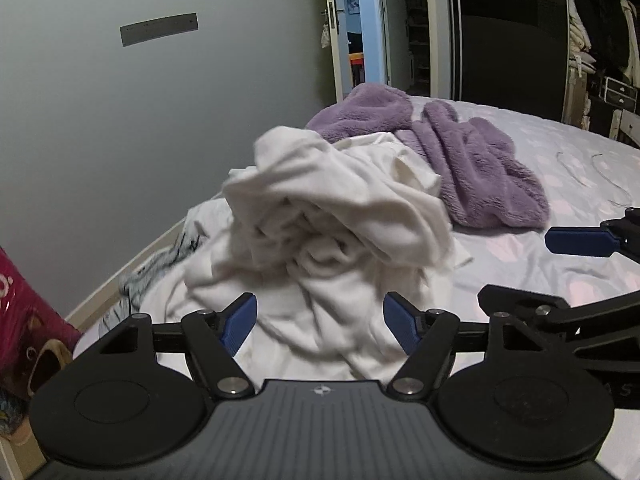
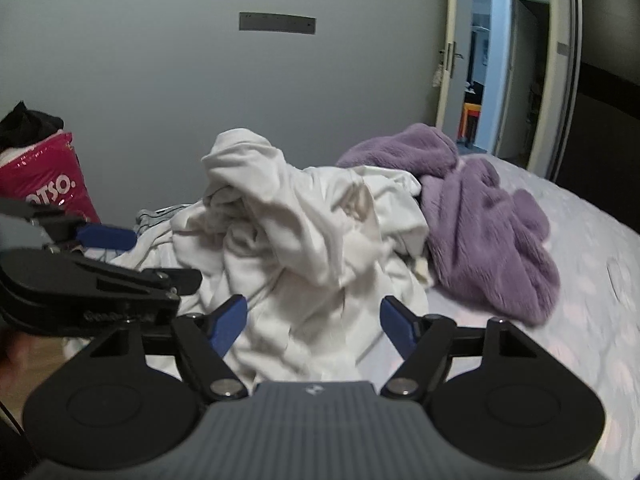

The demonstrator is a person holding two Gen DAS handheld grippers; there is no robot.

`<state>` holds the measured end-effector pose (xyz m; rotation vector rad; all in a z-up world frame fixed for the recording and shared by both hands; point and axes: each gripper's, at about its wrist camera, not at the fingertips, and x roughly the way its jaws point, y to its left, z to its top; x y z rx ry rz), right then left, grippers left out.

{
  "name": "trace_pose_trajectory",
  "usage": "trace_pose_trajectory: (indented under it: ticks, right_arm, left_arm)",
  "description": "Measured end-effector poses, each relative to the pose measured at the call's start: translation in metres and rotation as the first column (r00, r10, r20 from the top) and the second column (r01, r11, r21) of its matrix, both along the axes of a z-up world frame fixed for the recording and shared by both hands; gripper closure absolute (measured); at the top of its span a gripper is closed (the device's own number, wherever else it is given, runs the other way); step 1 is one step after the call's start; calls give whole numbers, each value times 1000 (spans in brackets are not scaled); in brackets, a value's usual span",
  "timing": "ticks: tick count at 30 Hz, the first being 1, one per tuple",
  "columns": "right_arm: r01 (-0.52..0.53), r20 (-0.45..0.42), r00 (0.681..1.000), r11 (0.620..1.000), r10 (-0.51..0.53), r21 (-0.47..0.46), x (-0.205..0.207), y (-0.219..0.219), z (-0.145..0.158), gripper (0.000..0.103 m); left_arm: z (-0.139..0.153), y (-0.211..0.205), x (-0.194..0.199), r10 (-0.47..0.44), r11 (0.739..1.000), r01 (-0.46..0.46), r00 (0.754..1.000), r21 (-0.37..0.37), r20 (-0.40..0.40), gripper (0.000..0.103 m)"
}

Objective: Fold clothes
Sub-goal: 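Grasp a white garment edge with the right gripper while the left gripper approaches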

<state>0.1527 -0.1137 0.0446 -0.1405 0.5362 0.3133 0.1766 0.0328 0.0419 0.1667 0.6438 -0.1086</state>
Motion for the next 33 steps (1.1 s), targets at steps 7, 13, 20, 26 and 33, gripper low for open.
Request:
trace_pose_trajectory:
  ticks: [7, 13, 20, 26, 33]
  right_arm:
    - [-11, -25, 1000, 1000, 11, -7, 70, 20, -13, 32]
    - [-3, -75, 997, 1000, 5, 30, 108, 30, -23, 76]
    - [72, -49, 996, 997, -72, -6, 74, 18, 1, 97]
    - [194, 16, 981, 980, -194, -38, 8, -34, 42, 98]
    - [320, 46, 947, 942, -317, -99, -96, -117, 60, 98]
  left_arm:
    - [-9, 12, 56, 18, 999, -19, 999, -38, -30, 54]
    - [-10, 15, 74, -7, 997, 3, 999, -82, -50, 67]
    - [6, -3, 55, -70, 995, 67, 997, -77, -40, 74]
    - [25, -22, 17, -172, 977, 163, 984, -139, -53, 73]
    - [31, -75, -43, -434, 896, 426, 900, -126, -45, 64]
